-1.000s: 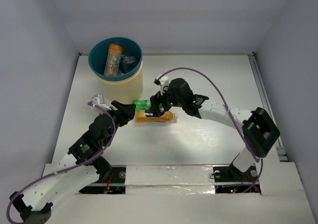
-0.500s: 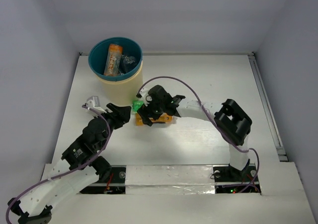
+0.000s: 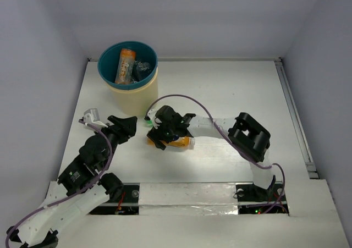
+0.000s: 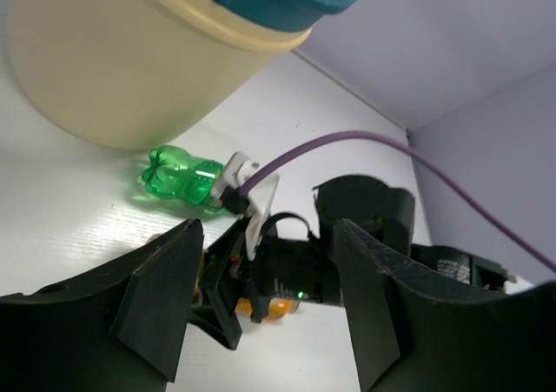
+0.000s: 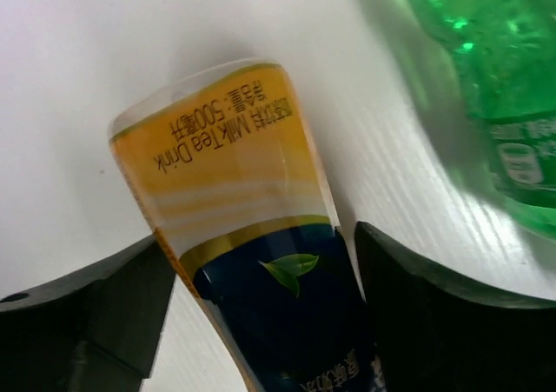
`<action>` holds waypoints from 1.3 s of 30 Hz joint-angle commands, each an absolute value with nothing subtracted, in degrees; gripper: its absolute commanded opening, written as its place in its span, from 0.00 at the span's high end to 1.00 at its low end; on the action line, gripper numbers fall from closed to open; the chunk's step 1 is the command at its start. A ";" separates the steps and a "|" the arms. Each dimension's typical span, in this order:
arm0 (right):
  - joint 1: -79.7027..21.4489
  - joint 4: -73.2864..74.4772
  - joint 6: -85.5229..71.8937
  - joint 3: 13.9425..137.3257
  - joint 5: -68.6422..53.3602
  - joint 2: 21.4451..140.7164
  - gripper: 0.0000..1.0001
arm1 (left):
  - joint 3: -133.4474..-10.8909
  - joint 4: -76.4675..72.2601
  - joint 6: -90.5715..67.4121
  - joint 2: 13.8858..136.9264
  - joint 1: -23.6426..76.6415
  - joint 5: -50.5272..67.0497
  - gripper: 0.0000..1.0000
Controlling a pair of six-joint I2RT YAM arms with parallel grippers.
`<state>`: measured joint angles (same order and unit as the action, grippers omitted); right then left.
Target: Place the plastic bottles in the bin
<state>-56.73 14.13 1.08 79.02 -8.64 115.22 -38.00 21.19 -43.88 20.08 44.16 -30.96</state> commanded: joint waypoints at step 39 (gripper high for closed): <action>-47.72 -21.01 -23.90 148.97 9.23 137.09 0.52 | -43.24 26.46 -40.52 7.29 44.30 -37.62 0.41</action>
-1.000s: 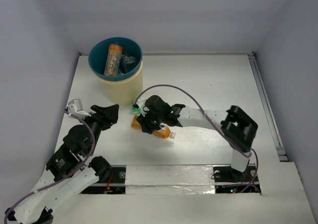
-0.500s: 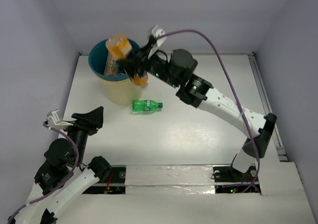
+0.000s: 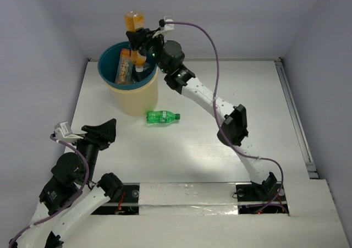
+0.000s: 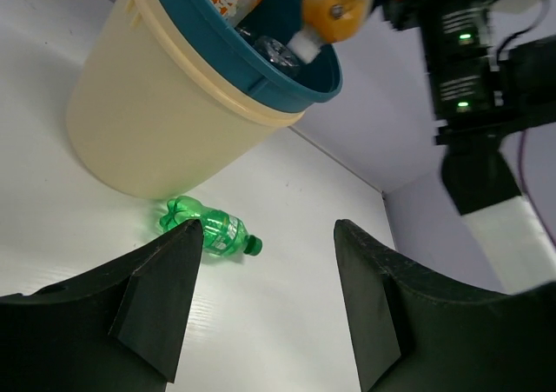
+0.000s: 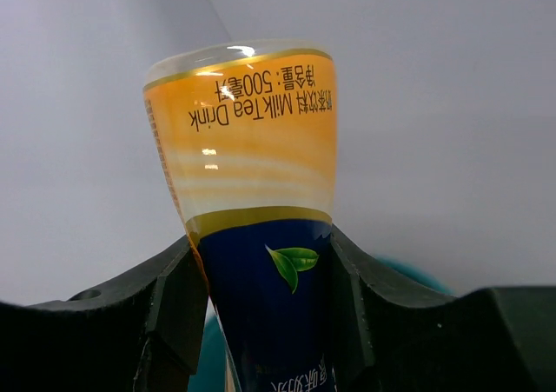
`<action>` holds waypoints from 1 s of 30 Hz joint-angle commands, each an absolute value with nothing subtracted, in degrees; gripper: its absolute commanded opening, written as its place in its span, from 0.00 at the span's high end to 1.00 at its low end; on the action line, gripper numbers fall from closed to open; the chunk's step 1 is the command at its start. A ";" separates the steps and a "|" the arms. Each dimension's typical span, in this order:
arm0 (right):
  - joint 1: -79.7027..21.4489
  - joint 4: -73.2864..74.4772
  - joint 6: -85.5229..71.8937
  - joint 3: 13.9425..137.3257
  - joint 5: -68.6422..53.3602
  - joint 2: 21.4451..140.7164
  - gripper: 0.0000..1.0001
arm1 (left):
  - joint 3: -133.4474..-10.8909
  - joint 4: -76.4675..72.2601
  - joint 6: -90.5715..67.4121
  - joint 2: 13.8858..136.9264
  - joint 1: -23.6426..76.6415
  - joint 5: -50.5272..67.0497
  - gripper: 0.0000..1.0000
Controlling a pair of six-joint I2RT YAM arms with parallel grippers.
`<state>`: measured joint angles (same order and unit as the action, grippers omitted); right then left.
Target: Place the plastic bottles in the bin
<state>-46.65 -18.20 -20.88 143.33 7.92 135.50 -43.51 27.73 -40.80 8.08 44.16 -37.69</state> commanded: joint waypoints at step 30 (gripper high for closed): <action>-43.15 -16.80 -5.98 66.18 -8.60 87.89 0.70 | -43.68 26.28 -40.25 9.67 44.30 -38.76 0.41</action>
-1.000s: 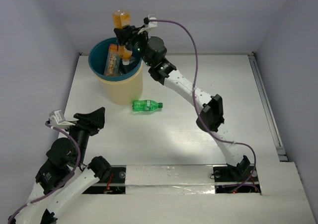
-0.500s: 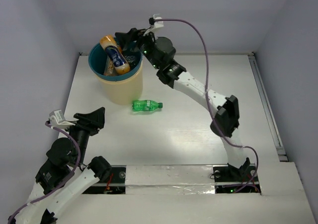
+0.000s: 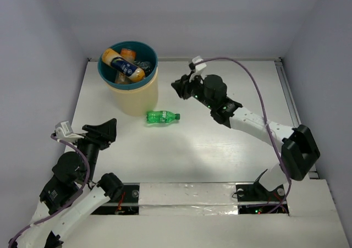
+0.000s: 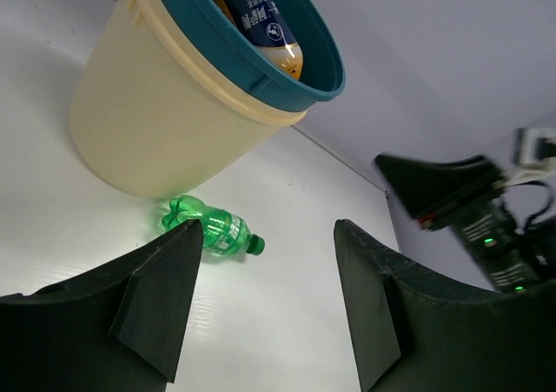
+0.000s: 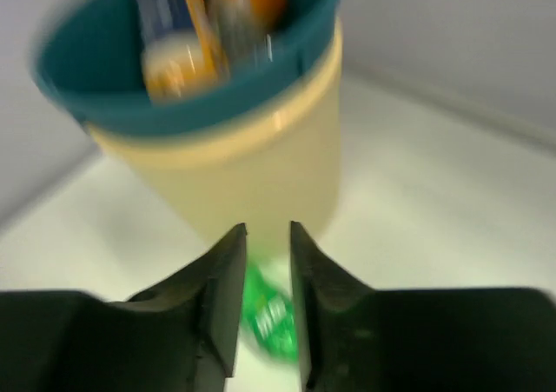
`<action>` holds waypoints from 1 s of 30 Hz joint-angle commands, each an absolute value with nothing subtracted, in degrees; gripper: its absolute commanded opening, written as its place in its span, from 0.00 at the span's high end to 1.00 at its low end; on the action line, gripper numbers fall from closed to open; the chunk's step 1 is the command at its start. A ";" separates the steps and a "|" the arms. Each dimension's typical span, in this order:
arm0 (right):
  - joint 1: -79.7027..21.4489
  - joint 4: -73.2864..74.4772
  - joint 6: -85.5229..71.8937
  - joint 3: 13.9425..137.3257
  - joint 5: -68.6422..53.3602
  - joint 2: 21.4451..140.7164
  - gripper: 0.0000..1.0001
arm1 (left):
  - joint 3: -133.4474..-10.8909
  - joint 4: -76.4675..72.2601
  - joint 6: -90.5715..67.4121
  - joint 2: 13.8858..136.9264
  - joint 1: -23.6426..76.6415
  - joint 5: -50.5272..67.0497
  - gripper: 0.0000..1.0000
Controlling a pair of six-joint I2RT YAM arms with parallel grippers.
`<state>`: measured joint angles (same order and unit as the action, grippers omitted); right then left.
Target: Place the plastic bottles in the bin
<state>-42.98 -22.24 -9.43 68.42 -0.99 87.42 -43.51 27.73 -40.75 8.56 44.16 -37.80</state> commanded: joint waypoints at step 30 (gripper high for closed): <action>-43.15 1.61 2.29 82.98 -21.98 119.36 0.05 | -45.97 26.37 -36.65 9.22 44.30 -38.33 0.41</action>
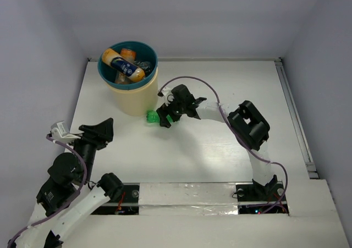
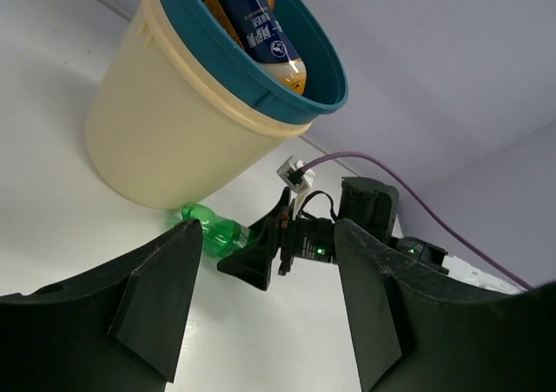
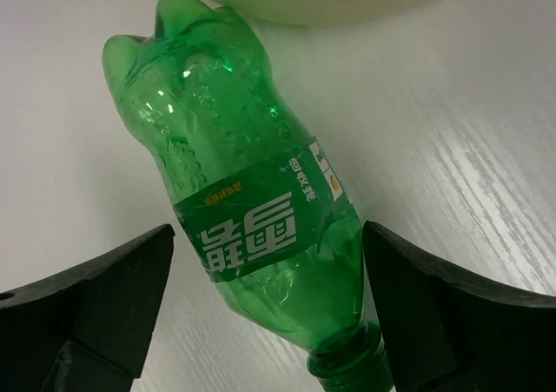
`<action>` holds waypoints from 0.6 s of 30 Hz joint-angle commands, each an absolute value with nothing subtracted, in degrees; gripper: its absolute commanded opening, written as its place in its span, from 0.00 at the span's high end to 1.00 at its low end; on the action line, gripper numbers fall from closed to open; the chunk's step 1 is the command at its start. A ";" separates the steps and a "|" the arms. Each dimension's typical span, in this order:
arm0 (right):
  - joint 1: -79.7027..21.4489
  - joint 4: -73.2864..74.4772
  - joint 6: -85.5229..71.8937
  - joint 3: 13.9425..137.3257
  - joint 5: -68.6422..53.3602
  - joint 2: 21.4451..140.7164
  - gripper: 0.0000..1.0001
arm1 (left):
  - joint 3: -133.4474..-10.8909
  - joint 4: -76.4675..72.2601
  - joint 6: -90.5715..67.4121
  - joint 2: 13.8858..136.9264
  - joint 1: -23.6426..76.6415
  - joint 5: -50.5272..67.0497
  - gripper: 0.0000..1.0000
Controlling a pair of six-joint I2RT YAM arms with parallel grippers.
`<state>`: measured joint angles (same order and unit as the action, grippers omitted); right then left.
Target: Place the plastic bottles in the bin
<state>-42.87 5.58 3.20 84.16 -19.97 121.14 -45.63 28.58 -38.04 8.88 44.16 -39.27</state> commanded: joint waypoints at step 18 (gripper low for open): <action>-48.25 -13.80 -7.38 57.91 -19.96 79.31 0.65 | -43.59 25.49 -36.91 7.74 44.30 -36.21 0.38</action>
<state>-48.16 -6.11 -5.39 57.19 -19.62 87.64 -43.62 27.22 -37.23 9.34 44.16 -35.09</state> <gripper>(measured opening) 0.636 0.625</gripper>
